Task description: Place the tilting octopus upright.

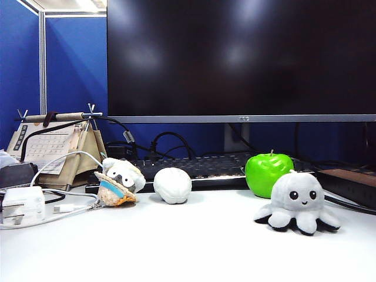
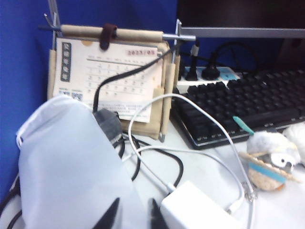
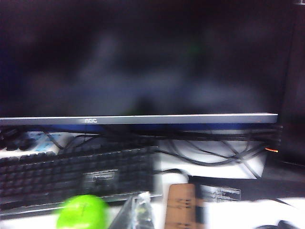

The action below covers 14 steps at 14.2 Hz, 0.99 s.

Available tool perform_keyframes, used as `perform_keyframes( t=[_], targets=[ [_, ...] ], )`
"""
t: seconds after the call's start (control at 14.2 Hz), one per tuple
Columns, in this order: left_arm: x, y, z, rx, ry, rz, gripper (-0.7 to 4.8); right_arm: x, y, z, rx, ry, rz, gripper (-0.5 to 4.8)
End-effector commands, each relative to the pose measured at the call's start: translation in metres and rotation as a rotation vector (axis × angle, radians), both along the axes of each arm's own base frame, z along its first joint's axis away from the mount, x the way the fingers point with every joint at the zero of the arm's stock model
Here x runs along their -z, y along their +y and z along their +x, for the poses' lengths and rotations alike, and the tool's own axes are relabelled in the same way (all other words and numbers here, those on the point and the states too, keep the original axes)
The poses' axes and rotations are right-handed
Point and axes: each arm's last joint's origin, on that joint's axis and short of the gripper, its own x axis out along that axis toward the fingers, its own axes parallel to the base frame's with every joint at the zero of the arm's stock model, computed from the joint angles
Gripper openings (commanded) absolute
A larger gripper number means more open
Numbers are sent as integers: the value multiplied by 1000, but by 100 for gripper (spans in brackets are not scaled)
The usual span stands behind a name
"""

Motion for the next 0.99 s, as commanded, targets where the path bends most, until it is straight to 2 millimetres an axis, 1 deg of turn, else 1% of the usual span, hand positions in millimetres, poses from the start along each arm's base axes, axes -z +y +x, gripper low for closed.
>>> perform_keyframes(
  t=[0.07, 0.14, 0.21, 0.42, 0.63, 0.99],
  targets=[
    [-1, 0, 0, 4, -6, -4, 80, 3, -13, -3, 7, 43, 12, -6],
    [-1, 0, 0, 3, -6, -4, 80, 7, -14, -10, 58, 43, 9, -6],
    [0, 0, 0, 4, -6, -4, 80, 13, -12, -18, 73, 9, 3, -6],
    [-1, 0, 0, 3, -6, -4, 80, 31, -7, -31, 65, -44, -6, -5],
    [-1, 0, 0, 3, -6, -4, 80, 46, 1, -37, 8, -79, -10, -6],
    [-1, 0, 0, 3, -6, -4, 80, 65, 2, -40, 18, -100, -12, -5]
  ],
)
